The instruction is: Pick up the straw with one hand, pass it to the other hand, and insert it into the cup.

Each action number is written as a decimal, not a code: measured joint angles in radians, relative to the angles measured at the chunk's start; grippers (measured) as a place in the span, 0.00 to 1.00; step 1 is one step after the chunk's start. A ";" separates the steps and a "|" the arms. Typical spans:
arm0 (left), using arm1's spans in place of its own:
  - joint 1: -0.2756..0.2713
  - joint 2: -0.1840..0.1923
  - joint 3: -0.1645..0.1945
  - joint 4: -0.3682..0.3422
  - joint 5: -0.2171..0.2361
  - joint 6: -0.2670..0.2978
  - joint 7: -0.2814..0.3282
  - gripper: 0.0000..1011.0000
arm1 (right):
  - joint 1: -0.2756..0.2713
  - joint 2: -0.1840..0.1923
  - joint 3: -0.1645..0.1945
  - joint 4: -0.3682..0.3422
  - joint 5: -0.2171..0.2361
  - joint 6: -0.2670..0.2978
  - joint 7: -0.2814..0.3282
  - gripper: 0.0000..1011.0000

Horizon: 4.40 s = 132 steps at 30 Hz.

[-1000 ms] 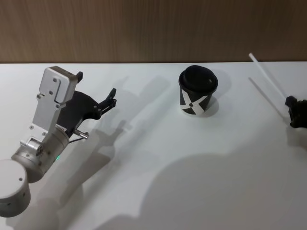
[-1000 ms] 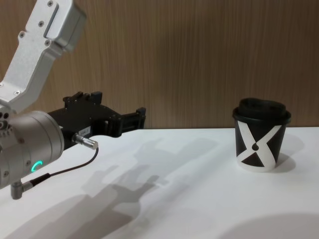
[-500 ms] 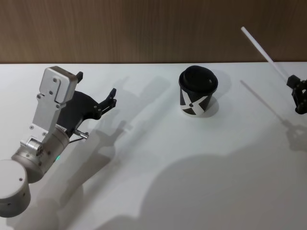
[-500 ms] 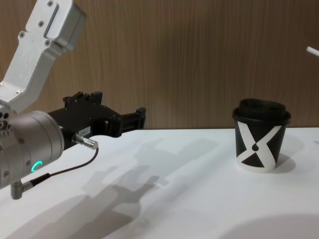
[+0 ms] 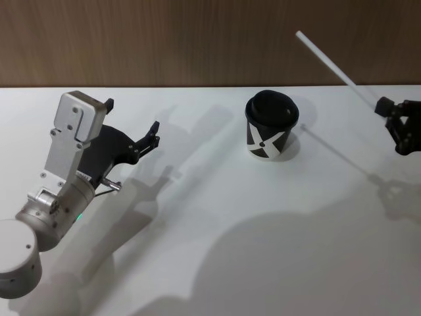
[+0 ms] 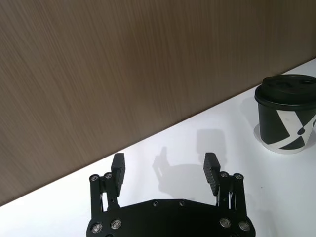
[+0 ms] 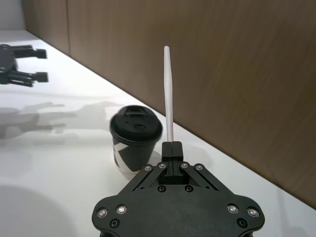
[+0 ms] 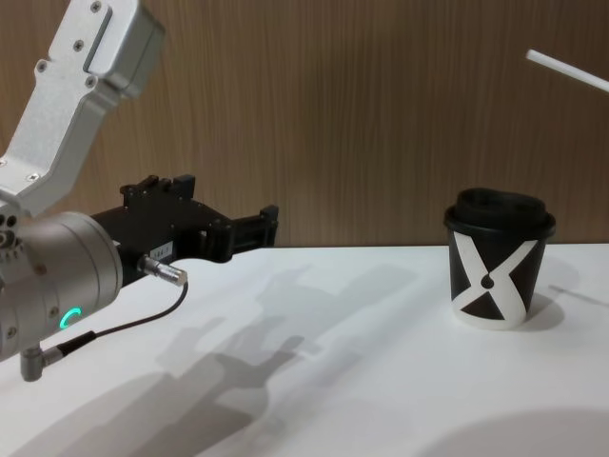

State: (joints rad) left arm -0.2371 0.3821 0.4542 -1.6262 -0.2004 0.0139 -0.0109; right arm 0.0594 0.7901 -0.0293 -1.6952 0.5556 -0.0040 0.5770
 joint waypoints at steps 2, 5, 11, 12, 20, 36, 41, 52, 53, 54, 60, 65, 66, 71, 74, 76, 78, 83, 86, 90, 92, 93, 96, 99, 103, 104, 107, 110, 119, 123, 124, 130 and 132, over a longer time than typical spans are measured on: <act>0.000 0.000 0.000 0.000 0.000 0.000 0.000 0.99 | 0.005 0.002 -0.006 -0.003 0.007 0.000 0.014 0.00; 0.000 0.000 0.000 0.000 0.000 0.000 0.000 0.99 | 0.016 0.005 -0.016 -0.008 0.018 0.002 0.035 0.00; 0.000 0.000 0.000 0.000 0.000 0.000 0.000 0.99 | 0.041 0.005 -0.043 -0.015 0.033 0.009 0.065 0.00; 0.000 0.000 0.000 0.000 0.000 0.000 0.000 0.99 | 0.047 0.004 -0.049 -0.016 0.037 0.010 0.070 0.00; 0.000 0.000 0.000 0.000 0.000 0.000 0.000 0.99 | 0.067 0.001 -0.070 -0.018 0.047 0.015 0.088 0.00; -0.004 0.013 0.001 -0.028 -0.045 0.001 -0.091 0.99 | 0.085 -0.002 -0.088 -0.021 0.056 0.020 0.104 0.00; -0.006 0.017 -0.003 -0.046 -0.091 0.002 -0.152 0.99 | 0.087 -0.003 -0.091 -0.021 0.057 0.021 0.107 0.00; -0.012 0.010 -0.018 -0.076 -0.201 0.008 -0.271 0.99 | 0.089 -0.003 -0.093 -0.021 0.058 0.021 0.108 0.00; -0.015 0.005 -0.020 -0.080 -0.234 0.010 -0.301 0.99 | 0.089 -0.003 -0.093 -0.021 0.059 0.021 0.108 0.00; -0.015 0.005 -0.020 -0.080 -0.234 0.010 -0.301 0.99 | 0.090 -0.003 -0.093 -0.021 0.059 0.021 0.108 0.00; -0.032 -0.015 -0.022 -0.080 -0.330 0.019 -0.388 0.99 | 0.090 -0.003 -0.094 -0.021 0.059 0.021 0.109 0.00; -0.052 -0.036 -0.017 -0.063 -0.389 0.027 -0.441 0.99 | 0.090 -0.003 -0.094 -0.021 0.059 0.021 0.110 0.00; -0.055 -0.040 -0.016 -0.059 -0.402 0.029 -0.452 0.99 | 0.090 -0.003 -0.094 -0.021 0.059 0.021 0.109 0.00; -0.086 -0.080 -0.004 -0.018 -0.470 0.040 -0.505 0.99 | 0.091 -0.003 -0.095 -0.021 0.059 0.021 0.110 0.00; -0.105 -0.109 0.003 0.014 -0.511 0.049 -0.528 0.99 | 0.091 -0.003 -0.095 -0.021 0.059 0.021 0.110 0.00; -0.115 -0.124 0.006 0.031 -0.527 0.053 -0.535 0.99 | 0.091 -0.003 -0.095 -0.021 0.059 0.021 0.110 0.00; -0.131 -0.149 0.012 0.059 -0.552 0.058 -0.545 0.99 | 0.091 -0.003 -0.095 -0.021 0.059 0.021 0.110 0.00; -0.161 -0.193 0.022 0.114 -0.592 0.066 -0.561 0.99 | 0.091 -0.003 -0.095 -0.021 0.059 0.021 0.110 0.00; -0.180 -0.220 0.029 0.150 -0.617 0.070 -0.572 0.99 | 0.091 -0.003 -0.095 -0.021 0.059 0.021 0.110 0.00; -0.203 -0.254 0.038 0.198 -0.645 0.075 -0.585 0.99 | 0.091 -0.003 -0.095 -0.021 0.059 0.021 0.110 0.00; -0.212 -0.267 0.041 0.218 -0.657 0.076 -0.589 0.99 | 0.091 -0.003 -0.095 -0.021 0.059 0.021 0.110 0.00; -0.216 -0.272 0.042 0.225 -0.660 0.076 -0.590 0.99 | 0.091 -0.003 -0.095 -0.021 0.059 0.021 0.110 0.00; -0.222 -0.282 0.045 0.241 -0.669 0.076 -0.592 0.99 | 0.091 -0.003 -0.095 -0.021 0.059 0.021 0.110 0.00; -0.232 -0.296 0.047 0.265 -0.683 0.076 -0.593 0.99 | 0.091 -0.003 -0.095 -0.021 0.059 0.021 0.110 0.00; -0.241 -0.308 0.048 0.285 -0.696 0.078 -0.593 0.99 | 0.091 -0.003 -0.095 -0.021 0.059 0.021 0.110 0.00; -0.241 -0.308 0.048 0.285 -0.696 0.078 -0.593 0.99 | 0.091 -0.003 -0.095 -0.021 0.059 0.021 0.110 0.00; -0.249 -0.318 0.049 0.304 -0.711 0.080 -0.592 0.99 | 0.091 -0.003 -0.095 -0.021 0.059 0.021 0.110 0.00; -0.255 -0.327 0.049 0.320 -0.722 0.083 -0.592 0.99 | 0.091 -0.003 -0.095 -0.021 0.059 0.021 0.110 0.00; -0.282 -0.349 0.055 0.370 -0.751 0.091 -0.608 0.99 | 0.091 -0.003 -0.095 -0.021 0.059 0.021 0.110 0.00; -0.292 -0.358 0.059 0.390 -0.763 0.094 -0.621 0.99 | 0.091 -0.003 -0.095 -0.021 0.059 0.021 0.110 0.00; -0.295 -0.360 0.060 0.395 -0.765 0.094 -0.623 0.99 | 0.091 -0.003 -0.095 -0.021 0.059 0.021 0.110 0.00; -0.307 -0.371 0.066 0.419 -0.782 0.095 -0.645 0.99 | 0.091 -0.003 -0.095 -0.021 0.059 0.021 0.110 0.00; -0.309 -0.373 0.067 0.423 -0.786 0.095 -0.650 0.99 | 0.091 -0.003 -0.095 -0.021 0.059 0.021 0.110 0.00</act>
State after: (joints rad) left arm -0.5462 0.0089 0.5209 -1.2031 -0.9867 0.1093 -0.6608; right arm 0.1504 0.7869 -0.1238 -1.7164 0.6147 0.0171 0.6865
